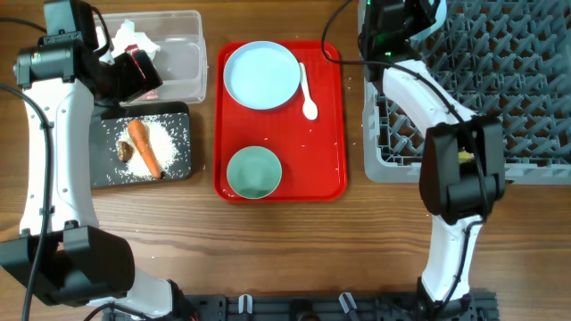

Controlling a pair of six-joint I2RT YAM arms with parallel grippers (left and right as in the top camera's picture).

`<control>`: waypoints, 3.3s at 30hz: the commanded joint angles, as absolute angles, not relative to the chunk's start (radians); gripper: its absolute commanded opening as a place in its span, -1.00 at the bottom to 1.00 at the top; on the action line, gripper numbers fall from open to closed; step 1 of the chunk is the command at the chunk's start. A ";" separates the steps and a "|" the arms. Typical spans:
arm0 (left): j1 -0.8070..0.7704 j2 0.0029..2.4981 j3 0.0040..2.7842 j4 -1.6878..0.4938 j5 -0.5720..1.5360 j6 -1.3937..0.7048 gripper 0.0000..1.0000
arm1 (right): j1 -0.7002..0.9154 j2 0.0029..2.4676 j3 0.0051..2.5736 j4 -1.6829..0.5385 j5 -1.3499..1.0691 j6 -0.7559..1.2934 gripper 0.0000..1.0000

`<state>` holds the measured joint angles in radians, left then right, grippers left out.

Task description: Sort waste into correct bins and load items into the dishwasher rack

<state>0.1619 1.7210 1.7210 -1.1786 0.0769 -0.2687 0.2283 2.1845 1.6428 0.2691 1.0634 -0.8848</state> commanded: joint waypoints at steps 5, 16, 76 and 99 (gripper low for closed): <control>0.162 1.713 1.719 -1.179 0.078 -0.278 1.00 | 0.210 2.259 1.654 0.278 1.049 -0.890 -0.91; 0.162 1.713 1.719 -1.179 0.078 -0.278 1.00 | 0.277 2.269 1.654 0.170 1.084 -0.891 -0.82; 0.162 1.713 1.719 -1.179 0.078 -0.278 1.00 | 0.624 1.927 1.242 -0.668 -0.412 0.707 0.20; 0.162 1.713 1.719 -1.179 0.078 -0.278 1.00 | 0.464 1.501 1.367 -0.767 0.519 0.551 -0.91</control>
<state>0.1619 1.7210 1.7210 -1.1786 0.0769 -0.2687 0.5053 1.6196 1.3357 -0.7479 0.0643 0.5877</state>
